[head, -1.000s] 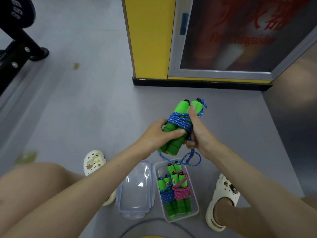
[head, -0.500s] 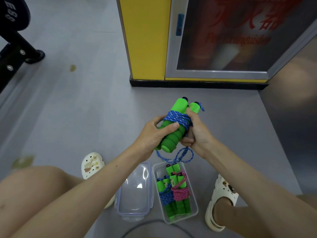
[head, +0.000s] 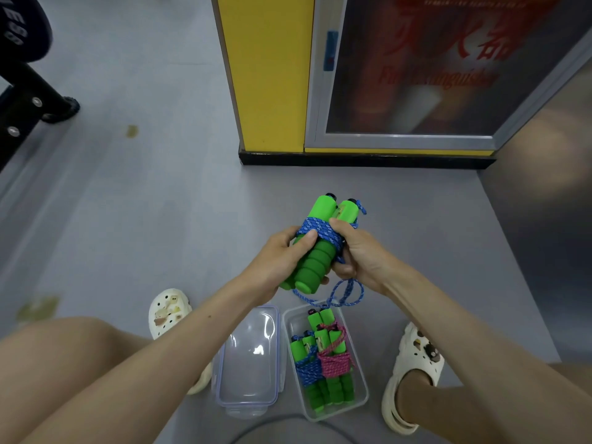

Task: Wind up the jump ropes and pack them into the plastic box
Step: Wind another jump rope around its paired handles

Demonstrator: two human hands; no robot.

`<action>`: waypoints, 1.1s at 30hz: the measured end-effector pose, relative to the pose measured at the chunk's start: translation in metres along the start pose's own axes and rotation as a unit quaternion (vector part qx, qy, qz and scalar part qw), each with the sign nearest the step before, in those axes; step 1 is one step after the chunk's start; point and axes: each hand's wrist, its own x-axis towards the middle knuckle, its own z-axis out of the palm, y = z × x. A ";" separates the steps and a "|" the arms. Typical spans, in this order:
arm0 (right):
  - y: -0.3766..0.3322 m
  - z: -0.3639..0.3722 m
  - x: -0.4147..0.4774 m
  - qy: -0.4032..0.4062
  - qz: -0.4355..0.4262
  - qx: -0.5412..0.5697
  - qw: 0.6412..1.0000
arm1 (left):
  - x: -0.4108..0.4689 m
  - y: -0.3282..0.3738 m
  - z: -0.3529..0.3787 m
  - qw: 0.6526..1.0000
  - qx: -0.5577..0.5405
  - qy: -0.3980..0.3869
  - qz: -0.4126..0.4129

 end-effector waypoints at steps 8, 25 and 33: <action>0.001 -0.002 -0.002 -0.057 -0.012 -0.014 0.998 | -0.002 0.004 -0.008 0.998 -0.020 -0.042 -0.034; 0.003 -0.003 -0.010 -0.005 -0.022 -0.133 0.991 | 0.008 0.006 -0.015 0.995 0.057 0.074 -0.026; 0.000 -0.008 -0.009 0.057 -0.057 -0.227 0.970 | 0.005 0.012 -0.015 0.993 0.081 0.084 -0.025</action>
